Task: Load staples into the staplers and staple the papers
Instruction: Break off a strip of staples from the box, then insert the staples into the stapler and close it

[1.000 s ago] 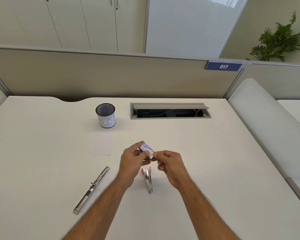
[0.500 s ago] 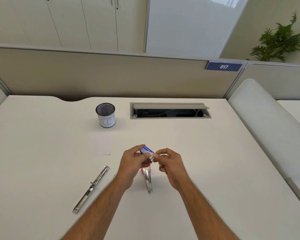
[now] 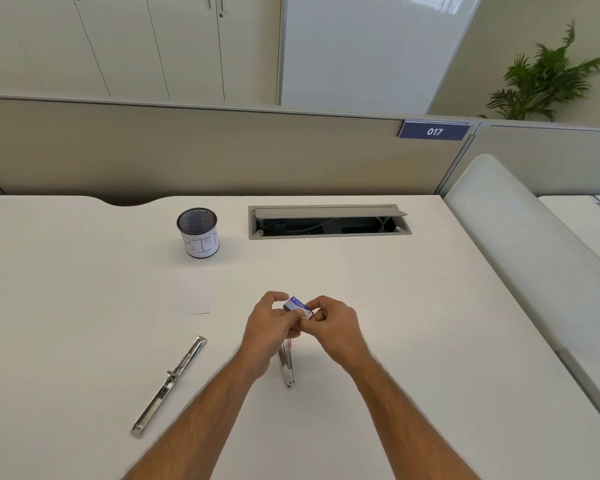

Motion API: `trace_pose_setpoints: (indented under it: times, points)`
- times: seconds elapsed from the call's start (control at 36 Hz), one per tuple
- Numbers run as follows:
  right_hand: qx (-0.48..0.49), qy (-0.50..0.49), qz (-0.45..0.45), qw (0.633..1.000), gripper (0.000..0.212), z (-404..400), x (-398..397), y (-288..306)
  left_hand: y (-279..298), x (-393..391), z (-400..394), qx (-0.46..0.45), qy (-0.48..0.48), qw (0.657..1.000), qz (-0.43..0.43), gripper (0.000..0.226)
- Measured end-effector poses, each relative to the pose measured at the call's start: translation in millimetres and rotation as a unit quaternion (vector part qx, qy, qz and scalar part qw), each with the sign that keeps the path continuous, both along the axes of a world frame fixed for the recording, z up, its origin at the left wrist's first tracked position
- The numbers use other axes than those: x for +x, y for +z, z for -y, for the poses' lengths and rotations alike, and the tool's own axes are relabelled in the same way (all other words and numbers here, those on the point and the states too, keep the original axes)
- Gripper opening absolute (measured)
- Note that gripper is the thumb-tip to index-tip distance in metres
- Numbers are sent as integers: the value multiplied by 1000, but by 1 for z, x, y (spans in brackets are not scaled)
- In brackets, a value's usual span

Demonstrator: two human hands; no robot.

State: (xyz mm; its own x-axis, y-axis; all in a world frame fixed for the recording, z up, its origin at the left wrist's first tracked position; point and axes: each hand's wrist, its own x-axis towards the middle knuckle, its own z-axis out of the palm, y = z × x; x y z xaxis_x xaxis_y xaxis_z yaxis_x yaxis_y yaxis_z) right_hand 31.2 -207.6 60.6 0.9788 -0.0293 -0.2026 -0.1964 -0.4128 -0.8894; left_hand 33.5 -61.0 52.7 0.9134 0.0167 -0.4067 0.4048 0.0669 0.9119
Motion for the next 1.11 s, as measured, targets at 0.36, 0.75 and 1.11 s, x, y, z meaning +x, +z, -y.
trace_pose_setpoints:
  times: [0.36, 0.75, 1.11]
  points:
    - [-53, -211, -23, 976, 12, 61, 38, -40, -13, 3, -5, 67, 71, 995, -4, 12]
    - [-96, -220, -60, 969, 15, 80, 74, -66, -17, 17, -8, 63, 99, 993, -23, 9]
    - [-94, -210, -86, 969, 23, 74, 65, -66, -20, 16, 4, 71, 106, 992, -26, 9]
